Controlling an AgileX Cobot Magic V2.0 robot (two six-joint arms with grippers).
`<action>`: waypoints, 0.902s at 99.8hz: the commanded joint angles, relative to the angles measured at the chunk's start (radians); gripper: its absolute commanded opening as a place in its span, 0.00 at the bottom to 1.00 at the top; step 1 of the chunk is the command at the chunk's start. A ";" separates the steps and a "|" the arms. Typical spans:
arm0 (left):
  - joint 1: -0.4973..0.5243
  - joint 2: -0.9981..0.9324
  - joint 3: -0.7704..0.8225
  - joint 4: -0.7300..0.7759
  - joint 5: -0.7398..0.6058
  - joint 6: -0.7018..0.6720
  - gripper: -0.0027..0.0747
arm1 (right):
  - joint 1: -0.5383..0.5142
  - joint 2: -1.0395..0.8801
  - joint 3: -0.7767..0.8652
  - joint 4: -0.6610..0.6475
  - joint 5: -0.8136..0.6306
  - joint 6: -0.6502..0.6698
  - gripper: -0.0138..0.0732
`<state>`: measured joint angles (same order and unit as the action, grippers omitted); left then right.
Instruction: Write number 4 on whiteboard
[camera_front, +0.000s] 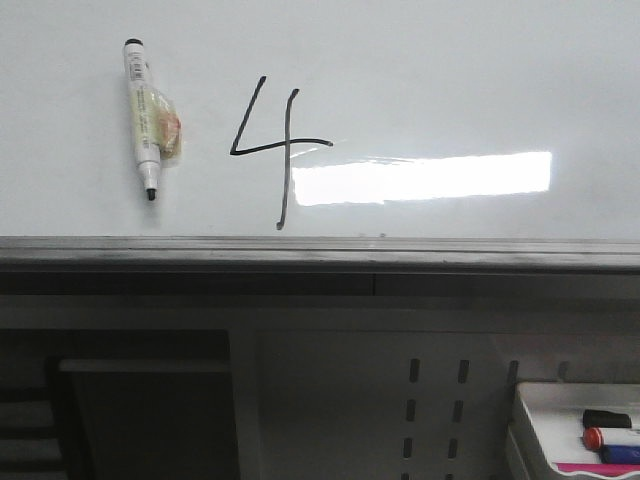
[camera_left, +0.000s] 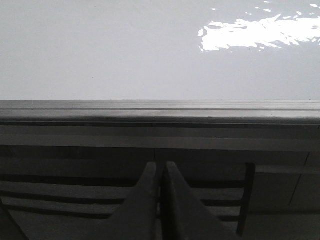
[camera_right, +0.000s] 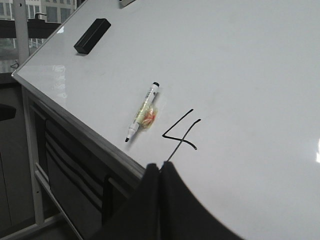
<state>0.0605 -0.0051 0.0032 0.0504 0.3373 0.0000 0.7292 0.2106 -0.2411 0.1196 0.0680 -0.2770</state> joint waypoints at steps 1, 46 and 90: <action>0.002 -0.026 0.035 -0.005 -0.053 -0.008 0.01 | -0.008 0.007 -0.027 -0.007 -0.081 -0.005 0.08; 0.002 -0.026 0.035 -0.005 -0.053 -0.008 0.01 | -0.008 0.019 -0.023 -0.007 -0.081 -0.005 0.08; 0.002 -0.026 0.035 -0.005 -0.053 -0.008 0.01 | -0.506 0.019 0.019 -0.089 -0.119 0.193 0.08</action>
<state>0.0605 -0.0051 0.0032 0.0504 0.3373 0.0000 0.3380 0.2125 -0.2117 0.0715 0.0404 -0.1405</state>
